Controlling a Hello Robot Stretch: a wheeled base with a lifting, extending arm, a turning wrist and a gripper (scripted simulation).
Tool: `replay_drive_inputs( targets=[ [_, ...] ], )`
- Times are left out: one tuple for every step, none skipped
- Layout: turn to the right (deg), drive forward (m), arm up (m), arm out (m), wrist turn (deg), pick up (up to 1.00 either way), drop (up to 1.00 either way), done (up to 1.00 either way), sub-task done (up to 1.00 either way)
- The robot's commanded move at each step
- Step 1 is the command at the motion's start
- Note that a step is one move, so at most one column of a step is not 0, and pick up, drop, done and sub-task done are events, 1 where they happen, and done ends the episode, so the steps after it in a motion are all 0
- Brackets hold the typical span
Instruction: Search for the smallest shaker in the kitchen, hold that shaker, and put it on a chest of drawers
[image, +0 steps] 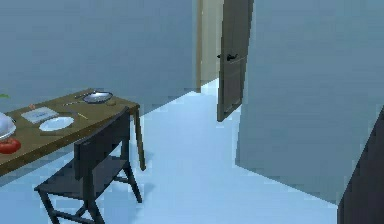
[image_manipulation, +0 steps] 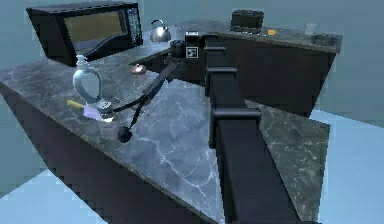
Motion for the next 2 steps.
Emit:
replay_drive_inputs(
  targets=[
    [0.0,0.00,0.00,-0.42,0.0,0.00,0.00,0.00,0.00],
    [-45.0,0.00,0.00,0.00,0.0,0.00,0.00,0.00,0.00]
  ],
)
